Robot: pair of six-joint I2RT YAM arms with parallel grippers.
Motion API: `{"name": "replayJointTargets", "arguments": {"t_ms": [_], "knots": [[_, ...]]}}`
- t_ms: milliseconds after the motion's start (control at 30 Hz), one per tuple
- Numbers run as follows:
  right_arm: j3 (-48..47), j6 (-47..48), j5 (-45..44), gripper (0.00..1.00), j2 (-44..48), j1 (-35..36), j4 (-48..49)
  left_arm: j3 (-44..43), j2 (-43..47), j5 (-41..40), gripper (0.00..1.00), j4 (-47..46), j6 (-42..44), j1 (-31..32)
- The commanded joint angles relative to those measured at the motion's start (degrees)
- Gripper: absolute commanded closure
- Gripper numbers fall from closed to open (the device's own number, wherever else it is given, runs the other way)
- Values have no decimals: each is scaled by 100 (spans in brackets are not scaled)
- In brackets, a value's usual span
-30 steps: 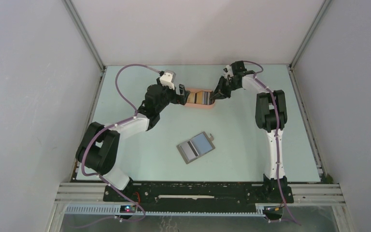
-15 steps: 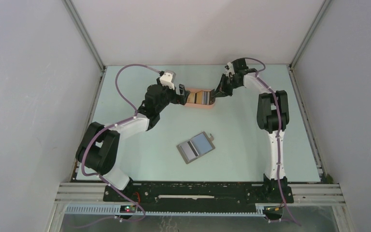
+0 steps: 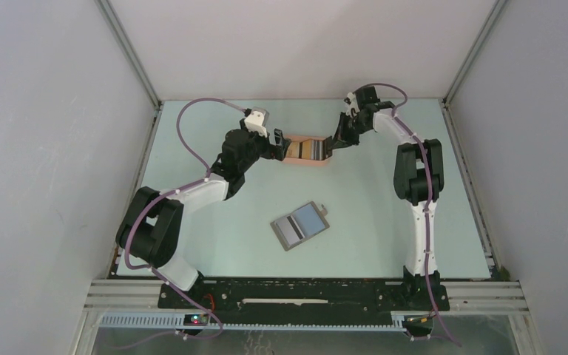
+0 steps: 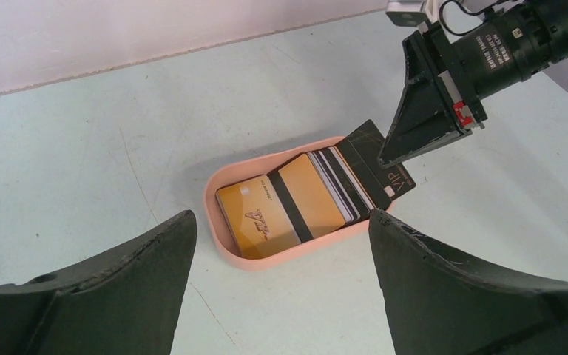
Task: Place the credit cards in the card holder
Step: Pick up the credit card from the storage box.
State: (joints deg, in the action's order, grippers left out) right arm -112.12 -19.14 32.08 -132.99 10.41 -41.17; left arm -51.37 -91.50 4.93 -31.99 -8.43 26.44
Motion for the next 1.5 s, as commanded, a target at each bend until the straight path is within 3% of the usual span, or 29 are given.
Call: {"name": "replayJointTargets", "arguments": {"t_ms": [0, 267, 600, 767, 1000, 1200, 1333, 1467], "knots": [[-354, 602, -821, 99, 559, 40, -294, -356, 18, 27, 9, -89, 141, -38], [-488, 1195, -1914, 99, 752, 358, -558, -309, 50, 102, 9, -156, 98, -49], [-252, 1503, -2458, 100, 1055, 535, -514, 36, 180, 309, 11, -435, -114, -68], [264, 1806, -2303, 100, 1669, 595, -327, 592, 326, 868, 11, -1172, -842, -94], [1714, 2707, -813, 100, 3149, 505, 136, 1385, 850, 1675, 12, -2348, -2440, -87], [3156, 2889, 1722, 100, 4302, 94, 756, 2512, 1108, 2118, 15, -4398, -4215, 26], [3990, 2483, 3122, 100, 4666, 28, 1427, 2980, 1511, 2151, 16, -4880, -4624, 328], [4573, 1252, 4388, 100, 4470, 212, 2556, 3472, 2156, 1686, 17, -4784, -4441, 822]]}}
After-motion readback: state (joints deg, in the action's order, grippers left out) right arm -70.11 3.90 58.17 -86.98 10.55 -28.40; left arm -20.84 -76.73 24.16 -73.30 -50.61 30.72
